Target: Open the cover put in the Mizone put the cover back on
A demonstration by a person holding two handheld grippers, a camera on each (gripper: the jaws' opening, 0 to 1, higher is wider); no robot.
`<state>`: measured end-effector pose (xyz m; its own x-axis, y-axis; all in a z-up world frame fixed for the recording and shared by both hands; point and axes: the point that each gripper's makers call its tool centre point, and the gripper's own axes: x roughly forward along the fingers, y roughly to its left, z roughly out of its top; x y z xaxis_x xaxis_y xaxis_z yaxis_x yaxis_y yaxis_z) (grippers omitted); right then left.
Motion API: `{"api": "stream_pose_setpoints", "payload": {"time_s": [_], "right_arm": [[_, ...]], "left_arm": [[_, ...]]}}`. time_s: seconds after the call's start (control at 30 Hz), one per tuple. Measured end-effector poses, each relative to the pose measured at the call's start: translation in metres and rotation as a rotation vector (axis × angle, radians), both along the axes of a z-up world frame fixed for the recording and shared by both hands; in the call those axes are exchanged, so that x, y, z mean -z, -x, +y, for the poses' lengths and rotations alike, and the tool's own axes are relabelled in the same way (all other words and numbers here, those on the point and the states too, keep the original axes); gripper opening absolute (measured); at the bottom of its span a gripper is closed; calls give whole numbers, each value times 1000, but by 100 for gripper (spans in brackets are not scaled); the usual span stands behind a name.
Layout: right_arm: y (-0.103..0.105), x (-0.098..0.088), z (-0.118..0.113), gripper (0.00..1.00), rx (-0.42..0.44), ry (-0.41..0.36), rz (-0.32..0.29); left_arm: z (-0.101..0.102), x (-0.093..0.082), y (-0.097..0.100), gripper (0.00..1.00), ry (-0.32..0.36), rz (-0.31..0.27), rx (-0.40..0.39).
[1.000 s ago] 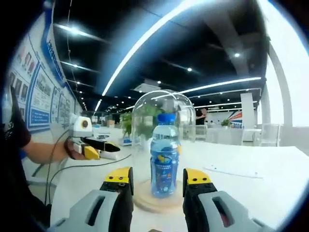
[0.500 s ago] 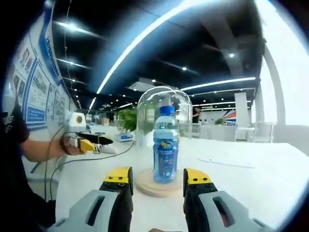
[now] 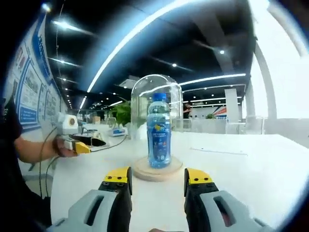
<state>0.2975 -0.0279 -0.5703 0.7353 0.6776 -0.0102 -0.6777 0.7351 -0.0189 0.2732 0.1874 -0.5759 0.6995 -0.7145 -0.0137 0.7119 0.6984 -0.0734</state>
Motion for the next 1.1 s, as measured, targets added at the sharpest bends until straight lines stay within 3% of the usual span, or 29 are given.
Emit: {"api": "stream_pose_setpoints", "payload": {"time_s": [0.17,0.53,0.73,0.93,1.1], "right_arm": [[3,9,1,37,13,30,-8],[15,20,9,35,5,51,-12],[19,24,10,32,-4,68,-15],[18,19,3,30,7,7,-6],[19,22,6,30,1,27,-9]], "left_arm": [[3,8,1,38,16,16,-18],[3,14,6,38,-20,13,-34],[5,22,6,38,-11,53,-35],[5,18,9,38,-12,13,-38],[7,13,8,38,11,1,-50]]}}
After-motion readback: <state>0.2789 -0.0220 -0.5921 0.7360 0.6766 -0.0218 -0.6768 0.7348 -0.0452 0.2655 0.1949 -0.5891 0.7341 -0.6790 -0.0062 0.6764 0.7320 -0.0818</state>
